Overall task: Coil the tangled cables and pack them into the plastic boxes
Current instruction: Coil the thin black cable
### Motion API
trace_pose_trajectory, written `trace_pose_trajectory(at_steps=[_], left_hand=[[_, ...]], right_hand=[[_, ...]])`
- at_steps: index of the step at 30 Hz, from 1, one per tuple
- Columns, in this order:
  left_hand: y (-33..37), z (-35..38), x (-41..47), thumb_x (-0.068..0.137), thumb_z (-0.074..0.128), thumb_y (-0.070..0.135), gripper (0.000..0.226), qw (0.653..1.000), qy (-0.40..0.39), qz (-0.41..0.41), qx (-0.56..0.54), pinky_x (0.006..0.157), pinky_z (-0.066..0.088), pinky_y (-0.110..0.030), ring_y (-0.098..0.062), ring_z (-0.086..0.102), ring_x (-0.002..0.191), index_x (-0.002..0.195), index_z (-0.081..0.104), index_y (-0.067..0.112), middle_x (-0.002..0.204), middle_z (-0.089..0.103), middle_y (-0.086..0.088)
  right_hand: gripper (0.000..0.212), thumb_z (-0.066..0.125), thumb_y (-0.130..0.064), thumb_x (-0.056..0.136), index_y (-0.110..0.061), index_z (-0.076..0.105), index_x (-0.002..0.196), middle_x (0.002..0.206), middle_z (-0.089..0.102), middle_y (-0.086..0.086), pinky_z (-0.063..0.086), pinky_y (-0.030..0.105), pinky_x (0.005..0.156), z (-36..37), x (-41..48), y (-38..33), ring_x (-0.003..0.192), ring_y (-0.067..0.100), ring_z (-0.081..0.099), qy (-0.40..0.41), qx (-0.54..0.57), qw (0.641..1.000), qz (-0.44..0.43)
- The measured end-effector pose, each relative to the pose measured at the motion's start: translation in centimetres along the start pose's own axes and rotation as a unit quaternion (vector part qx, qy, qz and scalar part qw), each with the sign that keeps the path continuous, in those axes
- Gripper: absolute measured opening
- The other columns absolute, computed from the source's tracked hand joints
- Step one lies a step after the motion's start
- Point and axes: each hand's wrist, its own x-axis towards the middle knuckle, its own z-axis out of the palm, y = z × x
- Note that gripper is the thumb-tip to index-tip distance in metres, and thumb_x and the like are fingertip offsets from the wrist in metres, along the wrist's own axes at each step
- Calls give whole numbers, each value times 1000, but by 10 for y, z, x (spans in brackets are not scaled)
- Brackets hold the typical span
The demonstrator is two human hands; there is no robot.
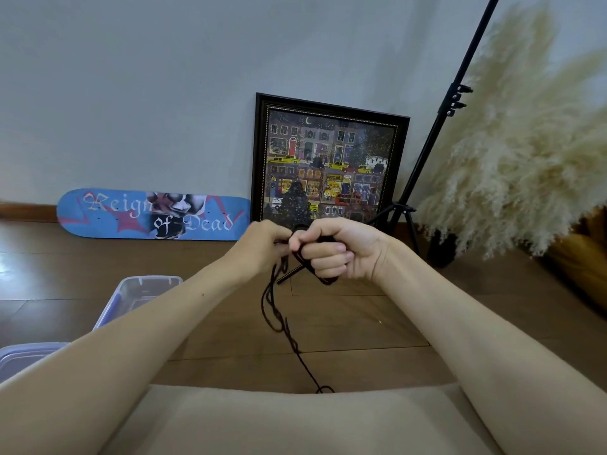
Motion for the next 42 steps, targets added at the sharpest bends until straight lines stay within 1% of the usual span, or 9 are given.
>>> trace_pose_trajectory(at_steps=[5,11,14,19,23,25,28,37,42], left_hand=[[1,20,6,89,59,7,14,997,-36,-29,-60,68,44,-21,-11,53,70,75,63,7,70,64,-2],[18,25,3,97,49,10,19,972,-72,-14,-223,62,43,-11,0,62,64,85,62,17,75,69,-2],[27,29,0,98,45,7,14,958,-106,-22,-265,57,44,-8,4,63,60,103,58,7,77,67,-4],[28,27,0,99,42,4,20,938,-174,-53,-295,57,53,-18,-4,65,57,110,57,-1,74,68,-4],[35,21,-2,102,34,7,20,932,-178,-73,-306,51,50,-31,-13,63,48,99,52,17,62,65,-6],[33,19,-1,103,33,7,19,938,-165,-85,-293,41,44,-25,-12,58,39,98,51,13,60,59,-8],[30,19,-2,103,34,11,19,946,-160,-87,-270,29,32,-15,-7,48,31,98,53,8,59,56,-8],[19,22,2,96,53,17,10,975,-79,-91,-188,40,29,-11,2,41,37,88,58,19,63,54,-3],[29,17,-1,96,54,17,12,978,-97,-77,-166,35,25,-6,3,39,31,103,62,11,61,52,-3]], right_hand=[[40,44,-32,92,-6,68,73,34,30,-7,24,14,29,4,4,-2,24,2,28,86,157,972,-154],[64,35,-47,99,10,47,126,44,30,-8,29,14,38,5,4,-11,32,5,29,174,275,905,-275],[70,33,-51,98,9,41,133,47,35,-6,33,15,40,5,9,-11,37,4,33,255,245,890,-288],[50,31,-55,97,-11,44,79,55,46,2,41,22,47,0,15,-9,45,13,43,336,157,882,-292],[53,31,-44,103,5,49,115,56,43,5,33,29,58,11,15,-7,51,18,38,386,35,878,-282],[68,31,-42,103,20,28,131,55,42,4,32,30,59,16,16,-7,51,18,37,391,25,876,-282],[64,33,-46,101,7,37,136,51,38,0,33,24,49,11,16,-9,43,13,34,368,102,882,-275],[80,23,-62,94,8,52,119,40,24,-8,20,16,34,7,2,-13,29,6,22,261,213,904,-264],[81,29,-59,95,7,34,142,47,29,-6,26,17,40,13,5,-14,36,4,26,283,162,902,-282]])
